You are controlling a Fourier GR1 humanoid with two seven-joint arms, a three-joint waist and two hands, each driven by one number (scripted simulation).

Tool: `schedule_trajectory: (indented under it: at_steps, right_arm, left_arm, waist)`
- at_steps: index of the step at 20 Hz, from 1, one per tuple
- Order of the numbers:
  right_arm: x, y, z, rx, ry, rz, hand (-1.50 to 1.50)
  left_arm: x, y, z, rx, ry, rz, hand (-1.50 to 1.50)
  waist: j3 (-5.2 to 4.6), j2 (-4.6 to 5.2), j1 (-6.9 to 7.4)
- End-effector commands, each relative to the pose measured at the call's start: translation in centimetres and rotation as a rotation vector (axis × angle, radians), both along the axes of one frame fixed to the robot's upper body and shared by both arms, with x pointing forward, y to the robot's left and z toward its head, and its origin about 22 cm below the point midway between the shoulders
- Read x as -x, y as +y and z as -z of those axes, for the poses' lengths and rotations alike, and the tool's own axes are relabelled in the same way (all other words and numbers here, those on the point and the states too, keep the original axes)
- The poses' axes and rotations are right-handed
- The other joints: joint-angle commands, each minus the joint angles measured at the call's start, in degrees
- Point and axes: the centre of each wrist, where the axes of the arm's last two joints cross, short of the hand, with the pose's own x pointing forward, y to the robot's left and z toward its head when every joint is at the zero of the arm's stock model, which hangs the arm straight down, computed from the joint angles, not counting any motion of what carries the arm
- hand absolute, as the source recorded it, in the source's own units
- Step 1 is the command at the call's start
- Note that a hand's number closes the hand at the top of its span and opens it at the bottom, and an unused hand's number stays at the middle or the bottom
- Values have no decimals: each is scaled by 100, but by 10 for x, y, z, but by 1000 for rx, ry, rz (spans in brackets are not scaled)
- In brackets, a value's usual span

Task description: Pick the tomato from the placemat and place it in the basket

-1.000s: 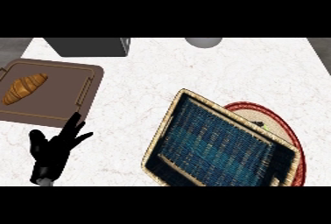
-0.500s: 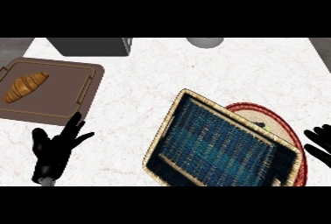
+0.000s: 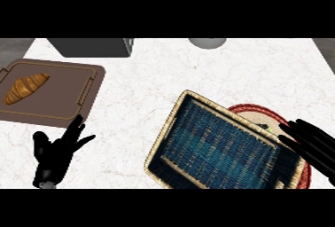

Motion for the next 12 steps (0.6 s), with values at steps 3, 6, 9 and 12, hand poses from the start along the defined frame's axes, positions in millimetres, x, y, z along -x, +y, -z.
schedule_trajectory:
  at_steps: [3, 6, 9, 12]
  right_arm:
    - [-1, -2, 40, 23, 11, 0, -150]
    - [-21, 14, 29, 1, -1, -3, -150]
    - [-37, 24, 52, -16, -4, -6, -150]
    - [-33, 26, 47, -4, -17, -22, -150]
  left_arm:
    - [14, -3, 30, -21, 169, -13, 0]
    - [17, 17, 14, -26, 151, -10, 0]
    - [23, 17, 23, -9, 138, -5, 0]
    - [19, 1, 21, -21, 149, -20, 0]
  waist:
    - [-60, 63, -61]
    - [-65, 54, 5]
    - [-64, 66, 40]
    - [-64, 54, -8]
